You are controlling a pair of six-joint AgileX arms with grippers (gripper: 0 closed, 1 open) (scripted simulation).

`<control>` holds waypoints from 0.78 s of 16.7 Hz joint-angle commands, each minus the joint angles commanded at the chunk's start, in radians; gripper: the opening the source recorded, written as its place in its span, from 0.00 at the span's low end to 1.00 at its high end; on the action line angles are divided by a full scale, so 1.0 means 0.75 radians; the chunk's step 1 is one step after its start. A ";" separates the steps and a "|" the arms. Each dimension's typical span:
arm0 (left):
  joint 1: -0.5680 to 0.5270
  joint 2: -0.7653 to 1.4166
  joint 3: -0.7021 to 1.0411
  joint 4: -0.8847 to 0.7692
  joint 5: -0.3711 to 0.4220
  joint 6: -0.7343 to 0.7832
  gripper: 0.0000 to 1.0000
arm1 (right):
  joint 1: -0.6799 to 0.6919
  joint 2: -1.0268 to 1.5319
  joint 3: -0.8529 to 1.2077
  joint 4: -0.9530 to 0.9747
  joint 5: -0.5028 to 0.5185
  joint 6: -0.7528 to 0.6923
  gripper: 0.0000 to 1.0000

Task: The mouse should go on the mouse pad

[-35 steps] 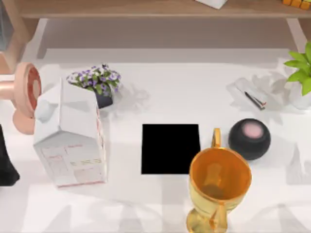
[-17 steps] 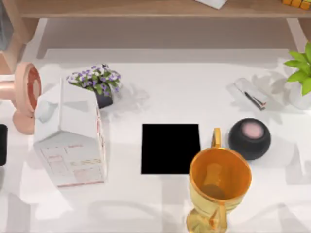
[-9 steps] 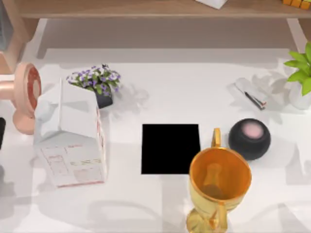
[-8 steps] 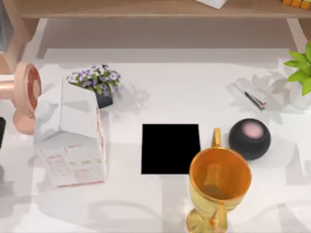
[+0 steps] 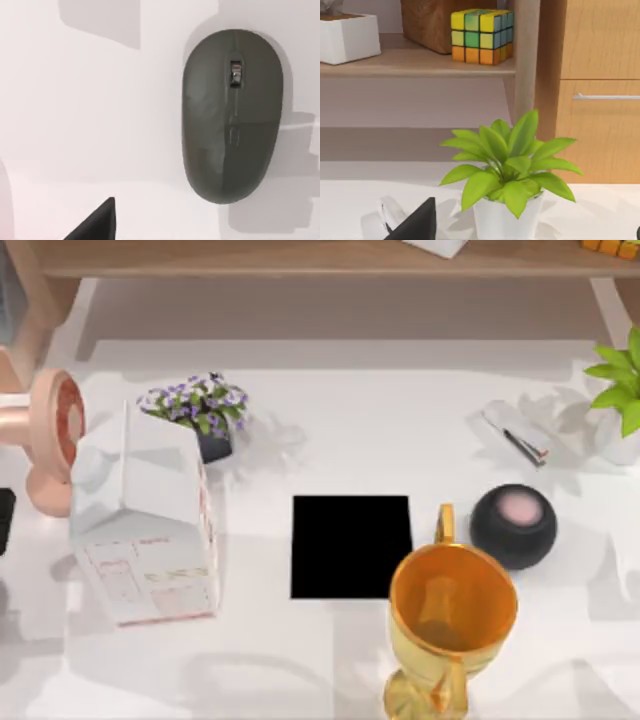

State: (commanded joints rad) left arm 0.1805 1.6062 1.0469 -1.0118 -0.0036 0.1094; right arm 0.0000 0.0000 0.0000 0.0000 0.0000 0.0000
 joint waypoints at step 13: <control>0.009 0.235 -0.270 0.510 0.001 0.012 1.00 | 0.000 0.000 0.000 0.000 0.000 0.000 1.00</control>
State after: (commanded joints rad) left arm 0.1876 1.7825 0.8445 -0.6296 -0.0032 0.1184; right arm 0.0000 0.0000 0.0000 0.0000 0.0000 0.0000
